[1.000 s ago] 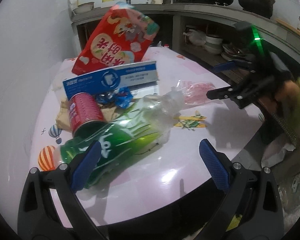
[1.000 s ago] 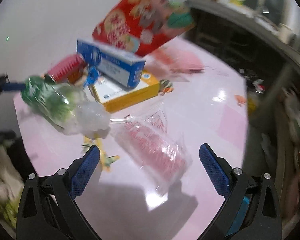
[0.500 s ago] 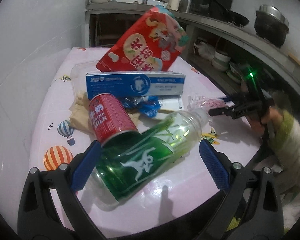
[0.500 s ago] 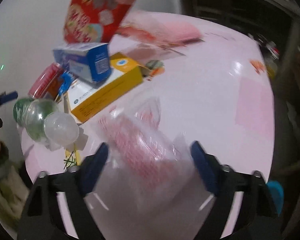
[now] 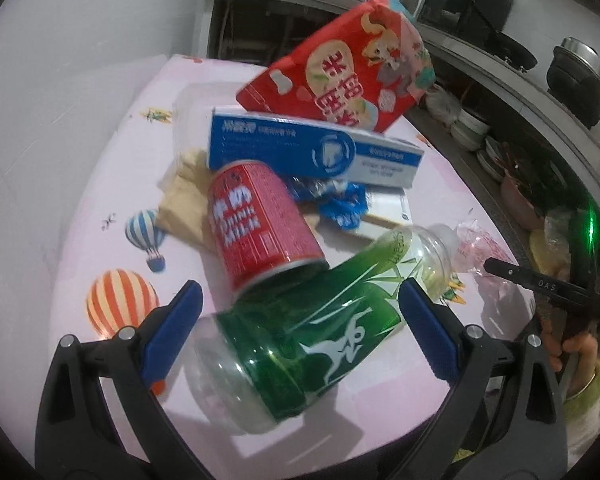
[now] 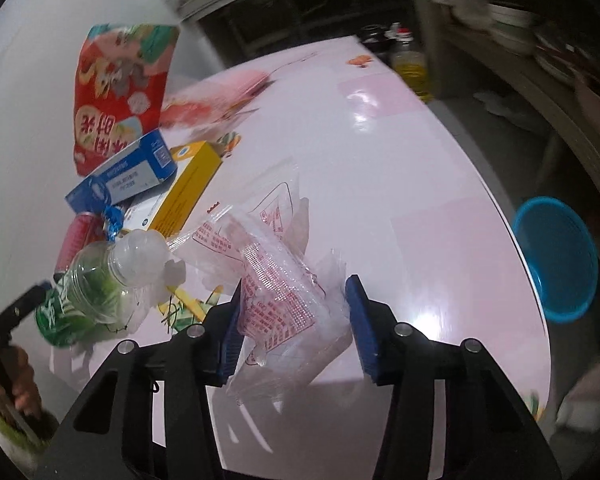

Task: Collect trash
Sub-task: 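Grasp the clear red-printed plastic bag with the right tool while the left tool reaches toward the red snack bag, then grasp and lift the red snack bag with the left tool while the right tool holds the plastic bag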

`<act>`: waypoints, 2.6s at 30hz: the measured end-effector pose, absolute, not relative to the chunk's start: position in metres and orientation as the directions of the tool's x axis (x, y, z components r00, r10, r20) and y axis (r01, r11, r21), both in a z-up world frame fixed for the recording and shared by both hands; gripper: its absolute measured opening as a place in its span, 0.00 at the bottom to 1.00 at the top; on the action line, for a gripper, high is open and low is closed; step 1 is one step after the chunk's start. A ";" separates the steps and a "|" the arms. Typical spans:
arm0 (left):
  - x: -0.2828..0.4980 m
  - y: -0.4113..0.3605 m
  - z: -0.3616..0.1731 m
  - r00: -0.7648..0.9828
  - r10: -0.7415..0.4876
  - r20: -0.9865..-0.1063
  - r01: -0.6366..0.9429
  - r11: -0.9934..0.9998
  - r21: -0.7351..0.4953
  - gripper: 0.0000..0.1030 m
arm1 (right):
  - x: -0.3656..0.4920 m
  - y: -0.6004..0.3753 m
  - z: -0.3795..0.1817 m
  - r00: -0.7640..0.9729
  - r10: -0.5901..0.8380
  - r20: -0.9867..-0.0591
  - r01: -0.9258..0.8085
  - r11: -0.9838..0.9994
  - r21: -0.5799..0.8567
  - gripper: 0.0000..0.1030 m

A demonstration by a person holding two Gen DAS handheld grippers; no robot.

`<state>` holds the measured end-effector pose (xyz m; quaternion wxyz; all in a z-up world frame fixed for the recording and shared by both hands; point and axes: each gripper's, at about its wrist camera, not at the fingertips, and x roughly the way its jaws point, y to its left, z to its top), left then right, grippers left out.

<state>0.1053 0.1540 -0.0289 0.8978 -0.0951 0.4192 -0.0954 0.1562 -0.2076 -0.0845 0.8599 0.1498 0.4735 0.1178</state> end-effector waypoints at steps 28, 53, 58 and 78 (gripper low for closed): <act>0.130 0.132 0.049 0.772 -0.222 -0.595 0.195 0.975 -0.110 0.92 | 0.153 -0.204 -0.083 0.542 0.279 -0.793 -0.005 0.944 0.329 0.44; 0.295 0.100 0.047 0.694 -0.186 -0.696 0.380 0.915 0.134 0.27 | 0.153 -0.215 -0.081 0.553 0.326 -0.767 -0.031 0.927 0.373 0.44; 0.283 0.098 0.058 0.724 -0.185 -0.665 0.373 0.916 0.151 0.05 | 0.151 -0.216 -0.076 0.572 0.325 -0.753 -0.035 0.927 0.373 0.42; 0.231 0.108 0.148 0.841 -0.309 -0.443 0.345 0.939 0.000 0.00 | 0.131 -0.228 -0.042 0.667 0.322 -0.672 -0.042 0.916 0.398 0.37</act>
